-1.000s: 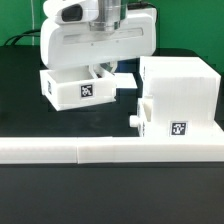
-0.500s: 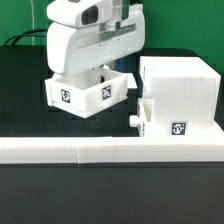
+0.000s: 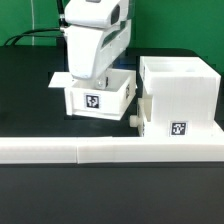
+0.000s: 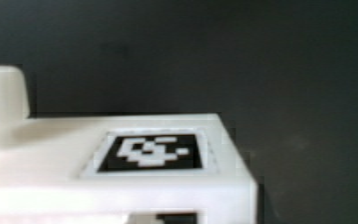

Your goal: Assemble drawer

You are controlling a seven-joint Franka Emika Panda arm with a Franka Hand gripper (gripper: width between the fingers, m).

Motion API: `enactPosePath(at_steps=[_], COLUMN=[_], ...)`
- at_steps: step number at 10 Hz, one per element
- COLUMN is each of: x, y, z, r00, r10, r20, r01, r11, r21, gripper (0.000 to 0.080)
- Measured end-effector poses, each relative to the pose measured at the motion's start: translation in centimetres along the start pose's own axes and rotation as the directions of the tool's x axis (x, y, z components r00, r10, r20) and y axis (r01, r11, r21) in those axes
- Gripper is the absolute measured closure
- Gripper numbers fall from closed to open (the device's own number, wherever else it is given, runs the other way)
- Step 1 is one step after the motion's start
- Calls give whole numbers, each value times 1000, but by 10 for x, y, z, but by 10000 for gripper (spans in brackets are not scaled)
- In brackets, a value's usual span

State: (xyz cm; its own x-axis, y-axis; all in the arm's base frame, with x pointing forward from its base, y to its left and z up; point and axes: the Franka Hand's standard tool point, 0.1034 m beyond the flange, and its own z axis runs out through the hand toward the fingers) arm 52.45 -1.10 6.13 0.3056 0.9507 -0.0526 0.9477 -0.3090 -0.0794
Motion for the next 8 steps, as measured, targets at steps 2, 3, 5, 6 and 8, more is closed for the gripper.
enactPosePath(at_steps=[2, 3, 5, 6, 8], x=[-8, -11, -11, -9, -6], y=[2, 3, 3, 5, 7], z=[3, 2, 3, 3, 2], r00=[966, 941, 934, 934, 933], r10=[-257, -338, -357, -357, -360], r20=[15, 21, 22, 19, 21], r01=[257, 339, 357, 358, 361], r11=[966, 941, 934, 933, 932], r21=[-14, -13, -15, -42, -41], gripper=[757, 757, 757, 757, 757])
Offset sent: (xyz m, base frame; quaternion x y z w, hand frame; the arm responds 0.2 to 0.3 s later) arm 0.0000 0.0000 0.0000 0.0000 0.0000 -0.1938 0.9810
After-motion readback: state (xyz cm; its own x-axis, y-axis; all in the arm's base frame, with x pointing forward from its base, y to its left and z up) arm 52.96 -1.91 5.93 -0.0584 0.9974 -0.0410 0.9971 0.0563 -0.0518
